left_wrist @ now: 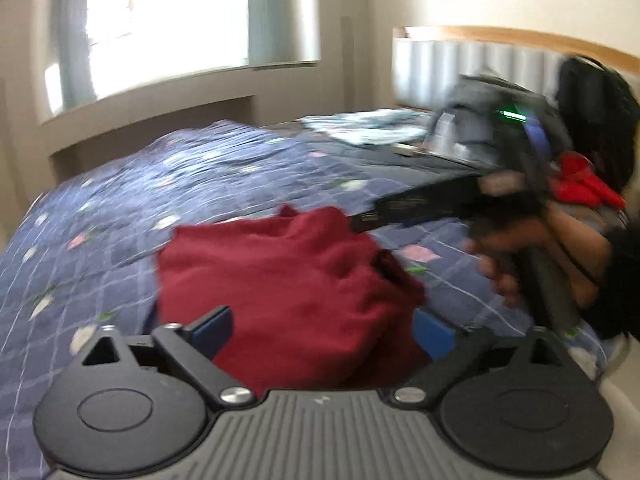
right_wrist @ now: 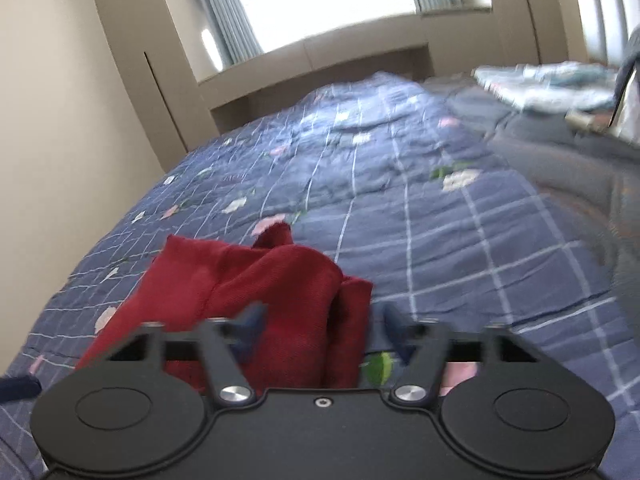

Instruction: Fold small clothes

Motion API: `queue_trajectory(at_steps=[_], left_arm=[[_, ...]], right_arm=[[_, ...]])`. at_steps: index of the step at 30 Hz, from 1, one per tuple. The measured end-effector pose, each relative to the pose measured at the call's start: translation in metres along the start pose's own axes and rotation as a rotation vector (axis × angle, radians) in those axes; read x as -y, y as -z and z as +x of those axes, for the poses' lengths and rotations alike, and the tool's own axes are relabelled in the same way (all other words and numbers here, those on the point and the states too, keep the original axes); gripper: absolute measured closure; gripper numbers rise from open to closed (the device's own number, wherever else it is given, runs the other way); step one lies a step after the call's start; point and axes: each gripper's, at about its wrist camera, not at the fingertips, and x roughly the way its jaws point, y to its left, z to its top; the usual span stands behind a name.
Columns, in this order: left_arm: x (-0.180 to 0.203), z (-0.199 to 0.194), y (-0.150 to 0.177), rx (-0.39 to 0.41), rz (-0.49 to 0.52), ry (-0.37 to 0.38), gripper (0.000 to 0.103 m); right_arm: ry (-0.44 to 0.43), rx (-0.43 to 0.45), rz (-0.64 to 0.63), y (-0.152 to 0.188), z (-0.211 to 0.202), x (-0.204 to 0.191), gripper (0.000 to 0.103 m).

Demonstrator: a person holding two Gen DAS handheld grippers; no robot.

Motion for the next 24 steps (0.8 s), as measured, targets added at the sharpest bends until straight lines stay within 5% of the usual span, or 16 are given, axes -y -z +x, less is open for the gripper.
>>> queue_trajectory(at_steps=[5, 10, 16, 24], left_arm=[[-0.051, 0.0, -0.003, -0.017, -0.276, -0.083, 0.0], [-0.098, 0.015, 0.006, -0.087, -0.504, -0.174, 0.0], [-0.105, 0.027, 0.031, -0.186, -0.479, -0.195, 0.001], [-0.102, 0.03, 0.062, -0.245, -0.506, -0.167, 0.0]], right_arm=[[0.012, 0.063, -0.094, 0.004, -0.025, -0.03, 0.004], [0.028, 0.068, -0.169, 0.022, -0.036, -0.068, 0.001], [0.276, 0.035, -0.196, 0.063, -0.042, -0.081, 0.005], [0.38, -0.013, -0.165, 0.116, -0.05, -0.065, 0.008]])
